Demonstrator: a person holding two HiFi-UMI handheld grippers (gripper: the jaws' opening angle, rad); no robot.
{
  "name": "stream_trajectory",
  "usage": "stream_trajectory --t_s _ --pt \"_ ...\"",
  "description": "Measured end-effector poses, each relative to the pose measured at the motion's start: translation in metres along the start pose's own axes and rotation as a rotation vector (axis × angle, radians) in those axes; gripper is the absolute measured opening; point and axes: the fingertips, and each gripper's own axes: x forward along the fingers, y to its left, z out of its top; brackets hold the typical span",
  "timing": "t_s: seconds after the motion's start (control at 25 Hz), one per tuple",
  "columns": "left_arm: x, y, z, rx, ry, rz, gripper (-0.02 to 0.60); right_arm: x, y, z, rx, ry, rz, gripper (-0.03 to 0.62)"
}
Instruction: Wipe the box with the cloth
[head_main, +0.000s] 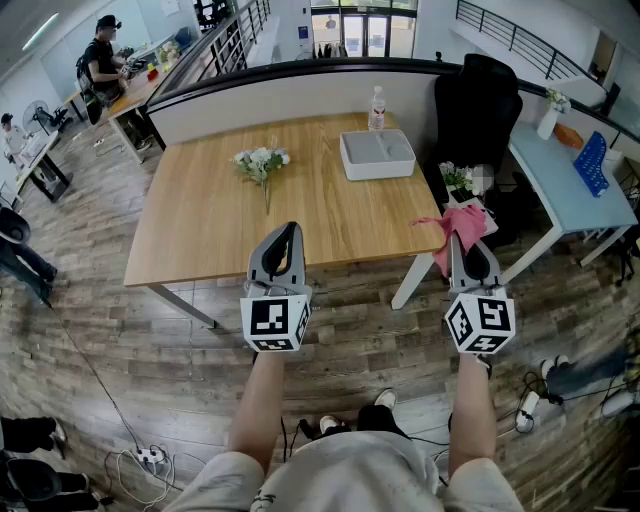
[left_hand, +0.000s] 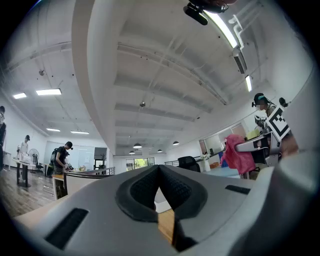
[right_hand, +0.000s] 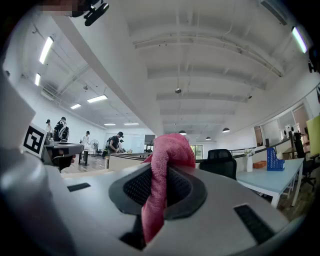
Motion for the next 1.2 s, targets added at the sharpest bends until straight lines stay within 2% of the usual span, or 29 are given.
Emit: stream_trajectory --t_s 0.44,0.72,0.92,1.2 --pt "0.002 -0.009 0.007 0.037 -0.014 0.005 0.014 -0.005 -0.009 0.000 0.010 0.000 -0.008 0.061" --pt "0.008 -0.023 0.008 0.028 -0.026 0.014 0.014 -0.011 -0.025 -0.008 0.043 0.009 -0.022 0.061" --pt "0.019 -0.043 0.011 0.029 -0.030 -0.011 0.014 -0.016 -0.037 -0.010 0.033 0.010 -0.029 0.060" --pt "0.038 -0.083 0.007 0.024 -0.017 -0.062 0.014 -0.027 -0.076 -0.018 0.050 0.009 -0.057 0.058"
